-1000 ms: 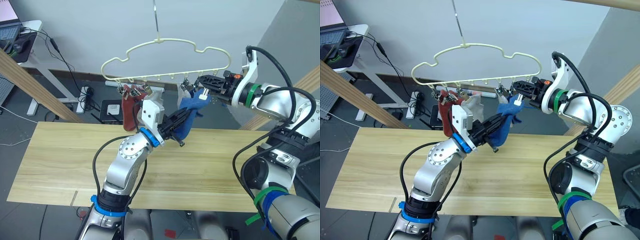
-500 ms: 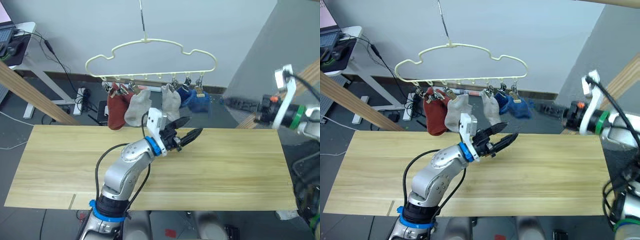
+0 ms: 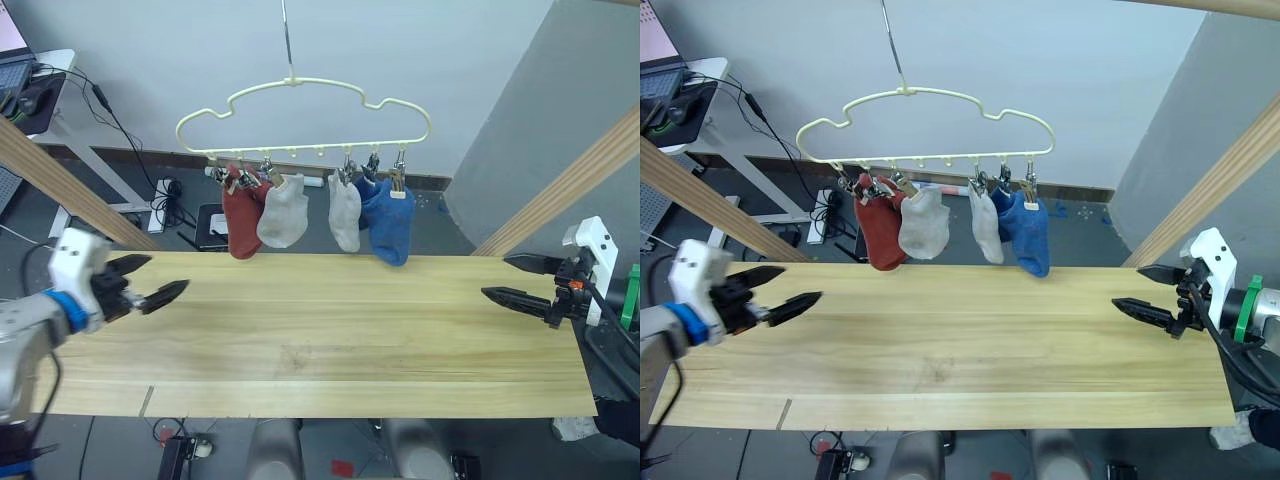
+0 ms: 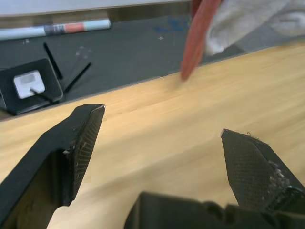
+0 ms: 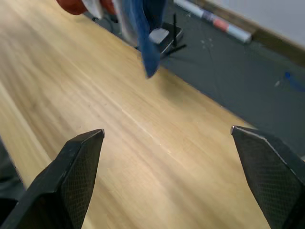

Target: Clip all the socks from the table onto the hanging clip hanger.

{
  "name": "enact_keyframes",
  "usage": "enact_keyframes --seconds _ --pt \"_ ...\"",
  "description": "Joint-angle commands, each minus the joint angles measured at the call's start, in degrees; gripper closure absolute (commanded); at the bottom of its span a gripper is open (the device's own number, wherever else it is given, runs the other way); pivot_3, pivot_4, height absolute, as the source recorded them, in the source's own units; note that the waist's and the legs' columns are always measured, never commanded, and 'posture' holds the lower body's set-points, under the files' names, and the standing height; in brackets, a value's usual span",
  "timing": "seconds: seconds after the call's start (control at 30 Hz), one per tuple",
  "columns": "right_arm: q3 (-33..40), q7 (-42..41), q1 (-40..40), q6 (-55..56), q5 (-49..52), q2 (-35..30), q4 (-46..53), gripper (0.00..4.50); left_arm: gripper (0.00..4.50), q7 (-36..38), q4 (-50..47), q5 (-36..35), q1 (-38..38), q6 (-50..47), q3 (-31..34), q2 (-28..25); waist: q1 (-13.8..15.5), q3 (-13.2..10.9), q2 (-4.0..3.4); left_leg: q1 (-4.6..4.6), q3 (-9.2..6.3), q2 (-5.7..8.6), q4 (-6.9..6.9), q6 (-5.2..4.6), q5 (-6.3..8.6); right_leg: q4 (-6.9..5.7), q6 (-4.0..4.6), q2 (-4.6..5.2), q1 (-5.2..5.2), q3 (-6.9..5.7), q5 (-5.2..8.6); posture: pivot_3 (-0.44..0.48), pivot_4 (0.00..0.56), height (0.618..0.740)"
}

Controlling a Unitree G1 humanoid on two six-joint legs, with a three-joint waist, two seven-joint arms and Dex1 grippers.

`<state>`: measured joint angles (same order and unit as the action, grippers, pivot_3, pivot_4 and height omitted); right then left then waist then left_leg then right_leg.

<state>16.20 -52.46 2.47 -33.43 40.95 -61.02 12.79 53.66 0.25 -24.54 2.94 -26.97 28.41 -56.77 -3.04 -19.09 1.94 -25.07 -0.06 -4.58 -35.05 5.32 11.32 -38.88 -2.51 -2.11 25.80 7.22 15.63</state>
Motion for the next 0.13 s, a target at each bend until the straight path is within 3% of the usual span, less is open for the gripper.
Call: enact_keyframes --seconds 0.03,0.13 --pt "1.35 -2.33 1.46 4.39 -3.15 1.05 -2.51 0.04 0.03 5.86 2.18 -1.08 3.0 2.52 7.77 -3.06 0.3 0.04 0.03 0.0 -0.03 -0.01 0.02 0.0 0.0 -0.01 0.01 0.01 0.0 -0.05 0.01 0.102 0.267 0.74" --pt "0.89 -3.5 2.95 4.76 -4.17 1.66 -3.35 0.04 0.03 8.25 3.75 -1.25 2.88 3.95 7.92 -3.57 0.85 0.11 -0.06 0.01 -0.03 0.02 0.05 0.0 0.0 -0.04 0.02 0.03 0.0 -0.05 0.01 0.112 0.254 0.74"
